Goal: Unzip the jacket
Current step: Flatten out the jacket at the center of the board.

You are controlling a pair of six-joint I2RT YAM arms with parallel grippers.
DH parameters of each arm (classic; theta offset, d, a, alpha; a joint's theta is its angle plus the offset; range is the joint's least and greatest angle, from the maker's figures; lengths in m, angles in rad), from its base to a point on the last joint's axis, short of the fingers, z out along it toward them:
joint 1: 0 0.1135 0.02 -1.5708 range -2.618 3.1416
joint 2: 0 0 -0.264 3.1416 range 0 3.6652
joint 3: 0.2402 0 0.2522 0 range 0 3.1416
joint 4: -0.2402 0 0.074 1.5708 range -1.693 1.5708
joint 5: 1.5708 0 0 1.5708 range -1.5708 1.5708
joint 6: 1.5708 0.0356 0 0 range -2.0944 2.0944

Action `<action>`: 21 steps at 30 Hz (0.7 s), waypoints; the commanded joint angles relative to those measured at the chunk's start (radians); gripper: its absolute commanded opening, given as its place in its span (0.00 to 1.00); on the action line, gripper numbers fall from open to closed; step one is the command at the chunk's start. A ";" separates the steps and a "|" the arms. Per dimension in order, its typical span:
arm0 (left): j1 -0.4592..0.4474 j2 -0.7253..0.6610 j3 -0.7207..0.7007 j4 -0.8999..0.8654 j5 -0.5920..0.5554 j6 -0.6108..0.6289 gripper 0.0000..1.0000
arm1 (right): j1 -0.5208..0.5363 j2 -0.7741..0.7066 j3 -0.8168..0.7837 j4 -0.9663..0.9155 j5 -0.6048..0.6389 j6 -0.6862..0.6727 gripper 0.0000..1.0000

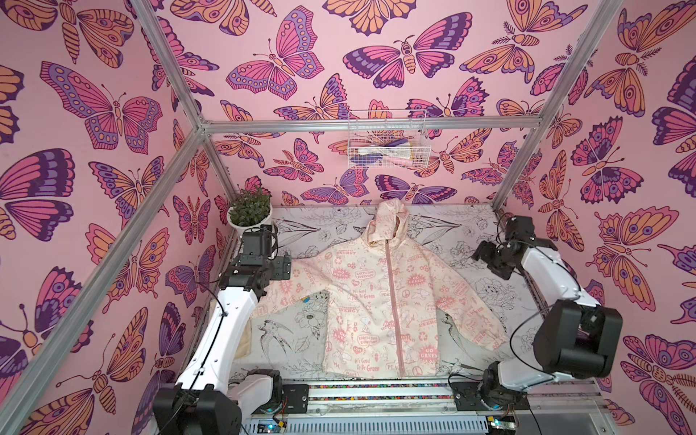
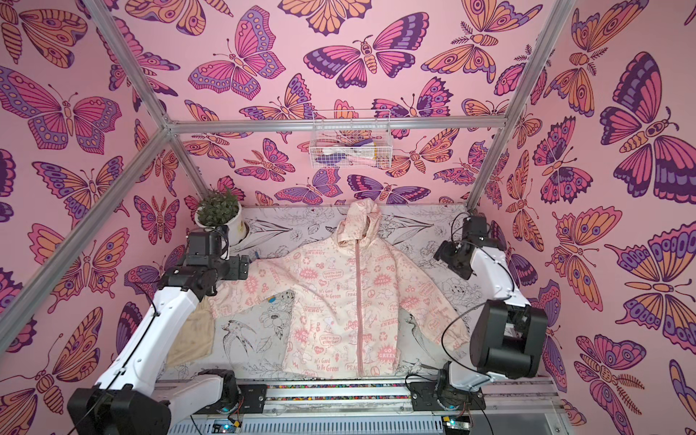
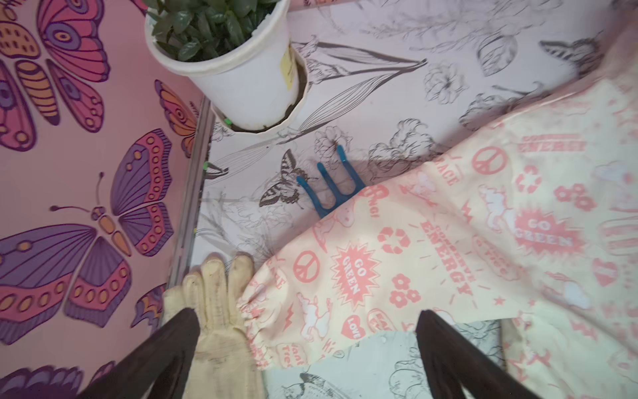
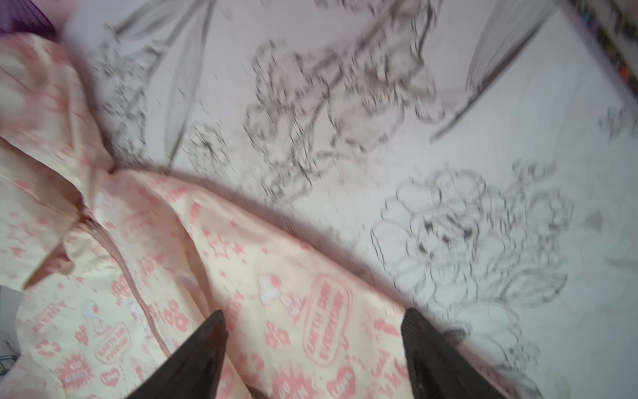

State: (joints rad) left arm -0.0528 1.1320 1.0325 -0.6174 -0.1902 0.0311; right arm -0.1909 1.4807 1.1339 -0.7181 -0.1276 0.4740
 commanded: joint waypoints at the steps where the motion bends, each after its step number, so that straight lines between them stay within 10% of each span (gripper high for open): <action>1: -0.042 -0.033 -0.051 0.106 0.172 -0.049 1.00 | 0.001 -0.115 -0.105 -0.064 0.102 0.067 0.82; 12: -0.254 0.021 -0.117 0.197 0.235 -0.084 0.96 | -0.002 -0.250 -0.373 -0.066 0.160 0.214 0.71; 21: -0.320 0.018 -0.176 0.236 0.268 -0.155 0.92 | -0.003 -0.177 -0.482 0.094 0.139 0.195 0.30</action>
State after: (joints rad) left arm -0.3626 1.1496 0.8902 -0.4103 0.0463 -0.0772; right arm -0.1894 1.2675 0.6556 -0.7090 0.0074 0.6743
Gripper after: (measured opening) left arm 0.924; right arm 0.334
